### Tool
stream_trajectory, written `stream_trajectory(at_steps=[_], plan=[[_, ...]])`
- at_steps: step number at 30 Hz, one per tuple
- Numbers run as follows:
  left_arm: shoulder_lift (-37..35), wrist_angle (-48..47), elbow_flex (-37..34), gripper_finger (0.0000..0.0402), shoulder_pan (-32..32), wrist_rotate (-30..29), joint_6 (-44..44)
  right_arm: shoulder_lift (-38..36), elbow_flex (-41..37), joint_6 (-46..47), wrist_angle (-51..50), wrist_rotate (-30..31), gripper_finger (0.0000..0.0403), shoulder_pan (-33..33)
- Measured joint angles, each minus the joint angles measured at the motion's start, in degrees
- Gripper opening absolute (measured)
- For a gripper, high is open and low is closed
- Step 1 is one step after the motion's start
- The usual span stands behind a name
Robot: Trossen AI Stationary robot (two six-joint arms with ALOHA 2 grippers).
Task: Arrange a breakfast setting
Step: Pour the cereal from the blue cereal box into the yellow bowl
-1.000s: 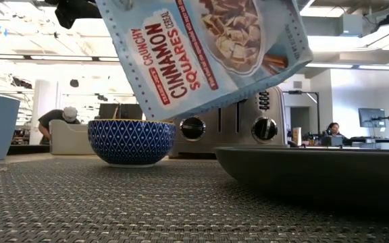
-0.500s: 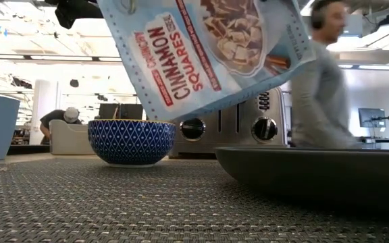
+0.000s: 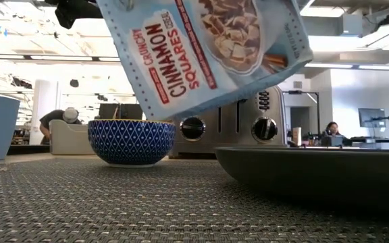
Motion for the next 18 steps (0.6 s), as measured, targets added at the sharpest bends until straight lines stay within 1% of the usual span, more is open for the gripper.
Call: stream_trajectory(at_steps=[3,5,8,11,13,14,16,18], plan=[[-0.01,-0.02,0.0,0.0187,0.01,-0.01,0.01,0.02,0.0,-0.1,0.14,1.84,0.0132,0.28],[-0.01,-0.02,0.0,0.0187,-0.01,0.0,0.0,0.0,0.0,-0.06,0.27,-0.17,0.0136,0.13],[-0.02,-0.02,0.0,0.0187,0.01,0.0,0.0,0.02,0.0,-0.16,0.28,1.63,0.014,0.23],[-0.02,-0.02,0.0,0.0187,0.01,0.0,0.01,0.0,0.0,-0.25,0.21,-0.38,0.0134,-0.08],[0.0,-0.02,0.0,0.0187,0.0,0.0,0.01,0.02,0.0,-0.66,0.08,1.53,0.0128,0.2],[-0.02,-0.02,0.0,0.0187,0.0,0.0,0.0,0.02,0.0,-0.15,0.4,1.33,0.0127,0.17],[0.0,-0.02,0.0,0.0187,0.01,0.0,-0.01,0.0,0.02,-0.34,0.33,-0.96,0.0127,0.15],[0.0,-0.02,0.0,0.0187,0.01,0.0,0.0,0.0,0.02,-0.76,0.24,0.3,0.0131,0.61]])
